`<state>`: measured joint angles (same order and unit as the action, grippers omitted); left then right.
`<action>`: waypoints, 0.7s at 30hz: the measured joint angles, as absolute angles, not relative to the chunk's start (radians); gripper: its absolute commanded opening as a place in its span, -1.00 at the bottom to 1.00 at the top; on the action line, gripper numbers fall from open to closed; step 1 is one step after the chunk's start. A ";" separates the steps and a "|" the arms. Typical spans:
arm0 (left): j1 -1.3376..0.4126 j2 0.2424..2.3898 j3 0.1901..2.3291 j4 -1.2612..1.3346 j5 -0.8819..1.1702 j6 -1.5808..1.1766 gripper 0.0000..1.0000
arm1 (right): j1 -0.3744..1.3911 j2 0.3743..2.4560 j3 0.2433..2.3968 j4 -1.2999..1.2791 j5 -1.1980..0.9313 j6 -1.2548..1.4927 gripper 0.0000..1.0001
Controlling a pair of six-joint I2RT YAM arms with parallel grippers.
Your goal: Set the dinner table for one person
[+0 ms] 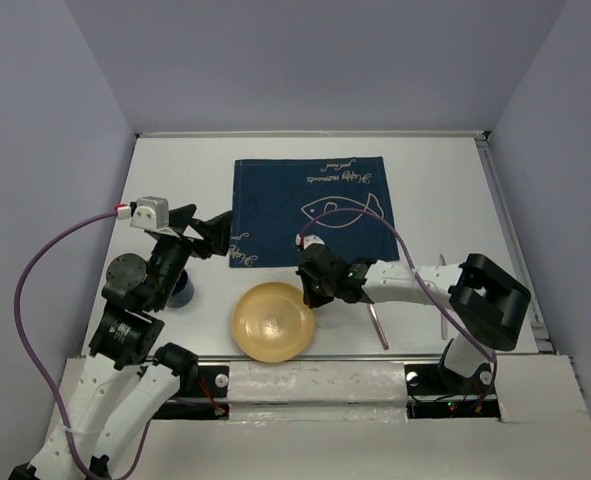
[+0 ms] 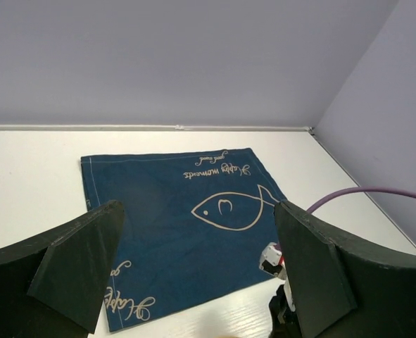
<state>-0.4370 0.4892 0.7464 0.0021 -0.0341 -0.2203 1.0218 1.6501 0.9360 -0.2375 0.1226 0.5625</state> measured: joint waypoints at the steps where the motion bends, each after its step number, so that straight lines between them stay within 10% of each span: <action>1: -0.437 0.490 0.746 0.002 -0.033 -0.220 0.98 | 1.016 1.645 0.942 -0.233 0.108 0.553 -1.00; 21: -0.438 0.447 0.746 0.002 -0.057 -0.219 0.98 | 0.470 1.660 1.311 -0.260 0.202 0.430 -1.00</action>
<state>-0.4377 0.4473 0.7456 0.0025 -0.0566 -0.2192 0.4698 1.6600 1.3113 -0.2604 0.2024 0.4297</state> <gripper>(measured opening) 0.989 0.033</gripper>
